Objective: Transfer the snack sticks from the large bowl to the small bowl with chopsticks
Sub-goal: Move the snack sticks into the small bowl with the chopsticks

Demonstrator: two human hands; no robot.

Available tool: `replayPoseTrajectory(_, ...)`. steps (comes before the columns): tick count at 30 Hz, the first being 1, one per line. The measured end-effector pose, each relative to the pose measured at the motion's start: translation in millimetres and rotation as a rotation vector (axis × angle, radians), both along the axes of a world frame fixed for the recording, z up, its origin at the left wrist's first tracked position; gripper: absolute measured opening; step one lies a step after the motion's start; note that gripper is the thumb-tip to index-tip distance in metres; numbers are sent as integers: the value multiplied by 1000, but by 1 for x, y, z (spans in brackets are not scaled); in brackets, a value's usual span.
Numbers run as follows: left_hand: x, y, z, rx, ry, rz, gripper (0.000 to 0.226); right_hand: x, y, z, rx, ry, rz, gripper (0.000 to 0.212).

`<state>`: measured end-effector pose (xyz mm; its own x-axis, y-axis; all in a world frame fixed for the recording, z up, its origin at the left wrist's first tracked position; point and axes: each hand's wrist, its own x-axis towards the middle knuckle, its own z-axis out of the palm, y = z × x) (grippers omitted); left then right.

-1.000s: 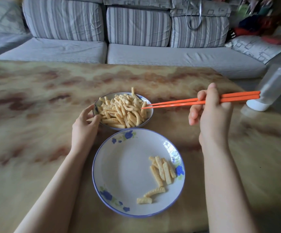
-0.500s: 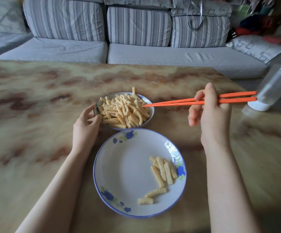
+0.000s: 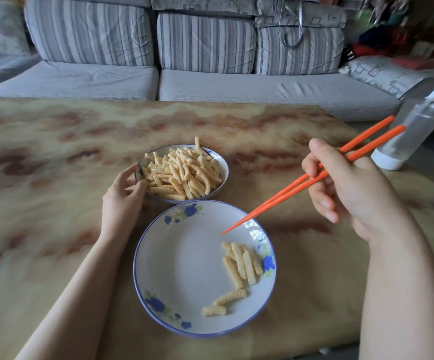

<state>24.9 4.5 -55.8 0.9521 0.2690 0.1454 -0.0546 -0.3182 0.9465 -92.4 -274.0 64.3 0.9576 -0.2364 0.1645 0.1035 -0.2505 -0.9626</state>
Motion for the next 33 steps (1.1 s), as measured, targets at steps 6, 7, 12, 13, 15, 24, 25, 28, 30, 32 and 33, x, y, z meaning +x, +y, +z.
replayPoseTrajectory(6, 2, 0, -1, -6, -3, 0, 41, -13, -9, 10, -4, -11, 10, 43)
replayPoseTrajectory(7, 2, 0, -1, -6, -5, -1, 41, -14, -9, 10, -11, 5, 22, 43)
replayPoseTrajectory(12, 2, 1, -2, 6, -11, 2, 41, -13, -7, 7, -63, 80, 95, 43)
replayPoseTrajectory(13, 2, 1, -2, 2, -12, 1, 41, -13, -6, 6, -67, 84, 101, 43)
replayPoseTrajectory(15, 2, 2, -3, -8, -15, 0, 41, -11, -4, 4, -61, 86, 99, 42)
replayPoseTrajectory(24, 4, 2, -4, -6, -14, 2, 40, 6, 5, -2, 203, -71, -82, 42)
replayPoseTrajectory(25, 4, 2, -4, -5, -16, 3, 40, 8, 7, -4, 246, -110, -93, 42)
replayPoseTrajectory(28, 3, 2, -4, -1, -18, 2, 40, 15, 13, -9, 358, -180, -97, 44)
replayPoseTrajectory(30, 3, 2, -4, 1, -17, 0, 40, 19, 16, -12, 380, -170, -93, 52)
replayPoseTrajectory(32, 3, 2, -3, 4, -18, 1, 40, 22, 19, -15, 384, -158, -98, 60)
replayPoseTrajectory(33, 3, 2, -3, 6, -18, 2, 40, 23, 20, -15, 395, -163, -112, 60)
